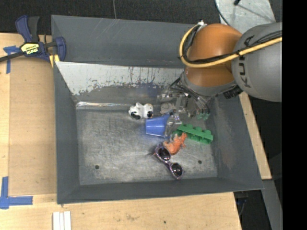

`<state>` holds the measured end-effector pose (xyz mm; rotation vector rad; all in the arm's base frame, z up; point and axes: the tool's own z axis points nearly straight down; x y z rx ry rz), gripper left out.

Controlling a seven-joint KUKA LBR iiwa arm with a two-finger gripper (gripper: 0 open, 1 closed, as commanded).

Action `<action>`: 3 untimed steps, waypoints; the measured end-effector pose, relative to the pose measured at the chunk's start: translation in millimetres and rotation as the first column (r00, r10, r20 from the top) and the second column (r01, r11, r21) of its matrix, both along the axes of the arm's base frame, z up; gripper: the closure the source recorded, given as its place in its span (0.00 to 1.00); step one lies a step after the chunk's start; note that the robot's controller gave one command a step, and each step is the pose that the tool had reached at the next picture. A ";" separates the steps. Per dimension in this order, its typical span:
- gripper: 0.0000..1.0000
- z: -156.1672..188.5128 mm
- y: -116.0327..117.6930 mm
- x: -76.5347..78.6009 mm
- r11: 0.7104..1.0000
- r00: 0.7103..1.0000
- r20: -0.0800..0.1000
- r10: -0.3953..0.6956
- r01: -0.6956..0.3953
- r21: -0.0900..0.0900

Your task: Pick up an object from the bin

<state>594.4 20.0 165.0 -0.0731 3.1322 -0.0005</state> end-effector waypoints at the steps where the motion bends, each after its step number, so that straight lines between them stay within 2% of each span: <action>1: 0.00 -28.3 -12.1 -5.1 1.000 1.000 -0.010 -0.020 0.020 0.001; 2: 0.00 -55.6 -12.4 7.9 0.994 0.994 -0.004 -0.106 0.106 0.001; 3: 0.00 -89.3 -15.9 17.0 0.999 0.999 -0.008 -0.045 0.046 0.004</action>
Offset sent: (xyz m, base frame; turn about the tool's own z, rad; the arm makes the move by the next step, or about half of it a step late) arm 0.0093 -0.0113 -0.0650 0.1163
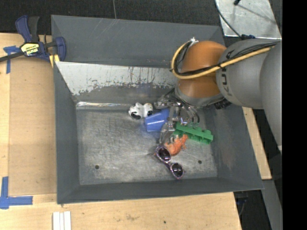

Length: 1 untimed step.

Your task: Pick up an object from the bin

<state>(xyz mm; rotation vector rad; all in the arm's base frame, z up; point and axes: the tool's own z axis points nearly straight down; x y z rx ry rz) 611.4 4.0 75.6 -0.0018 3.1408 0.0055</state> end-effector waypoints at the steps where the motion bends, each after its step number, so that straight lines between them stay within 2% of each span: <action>1: 1.00 2.0 8.0 6.7 0.995 0.995 0.001 -0.104 0.104 -0.005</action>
Offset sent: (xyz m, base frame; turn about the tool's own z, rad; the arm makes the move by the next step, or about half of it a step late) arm 0.0000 0.0000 0.0000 0.0000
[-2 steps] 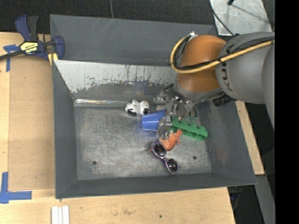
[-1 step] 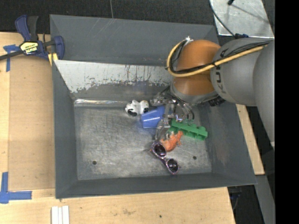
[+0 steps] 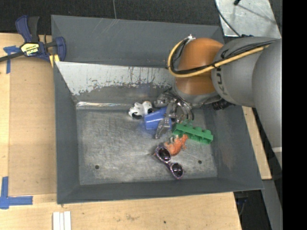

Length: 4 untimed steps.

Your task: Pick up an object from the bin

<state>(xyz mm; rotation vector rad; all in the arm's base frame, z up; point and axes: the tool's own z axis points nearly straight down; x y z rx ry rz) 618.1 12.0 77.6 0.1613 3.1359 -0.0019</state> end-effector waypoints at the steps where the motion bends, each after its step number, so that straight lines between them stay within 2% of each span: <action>1: 1.00 0.0 0.0 0.0 1.000 1.000 0.000 0.000 0.000 0.000; 3: 1.00 6.7 0.1 -0.3 1.000 1.000 0.004 0.000 0.000 0.001; 4: 1.00 16.4 0.1 -2.3 1.000 1.000 -0.004 0.000 0.000 0.001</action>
Offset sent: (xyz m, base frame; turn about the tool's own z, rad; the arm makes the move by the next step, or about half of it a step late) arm -0.0001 0.0000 0.0234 0.0000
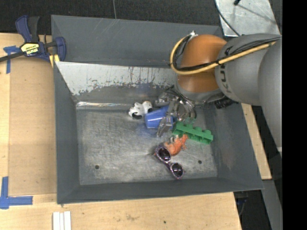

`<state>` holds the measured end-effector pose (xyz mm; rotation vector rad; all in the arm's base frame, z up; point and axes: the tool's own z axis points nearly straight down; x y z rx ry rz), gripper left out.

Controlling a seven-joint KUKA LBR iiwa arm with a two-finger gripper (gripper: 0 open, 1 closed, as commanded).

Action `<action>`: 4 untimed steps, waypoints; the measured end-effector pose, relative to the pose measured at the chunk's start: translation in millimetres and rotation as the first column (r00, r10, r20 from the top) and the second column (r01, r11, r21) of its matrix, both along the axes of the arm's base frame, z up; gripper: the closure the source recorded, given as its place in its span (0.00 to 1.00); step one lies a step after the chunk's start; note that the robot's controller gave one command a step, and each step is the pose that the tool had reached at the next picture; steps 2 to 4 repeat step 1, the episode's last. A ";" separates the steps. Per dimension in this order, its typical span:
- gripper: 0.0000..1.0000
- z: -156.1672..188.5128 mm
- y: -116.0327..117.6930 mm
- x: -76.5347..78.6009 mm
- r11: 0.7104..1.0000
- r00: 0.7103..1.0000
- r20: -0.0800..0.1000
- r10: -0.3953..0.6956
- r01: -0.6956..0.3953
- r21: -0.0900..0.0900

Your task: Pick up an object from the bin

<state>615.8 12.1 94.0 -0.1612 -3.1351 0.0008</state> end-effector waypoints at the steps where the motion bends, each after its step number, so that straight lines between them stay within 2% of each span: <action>1: 1.00 20.1 0.0 0.1 1.000 1.000 0.000 0.000 0.000 0.000; 4: 1.00 20.1 0.0 0.1 1.000 1.000 0.000 0.000 0.000 0.000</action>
Offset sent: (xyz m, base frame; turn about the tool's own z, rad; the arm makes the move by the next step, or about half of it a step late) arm 0.0000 0.0001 0.0421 0.0000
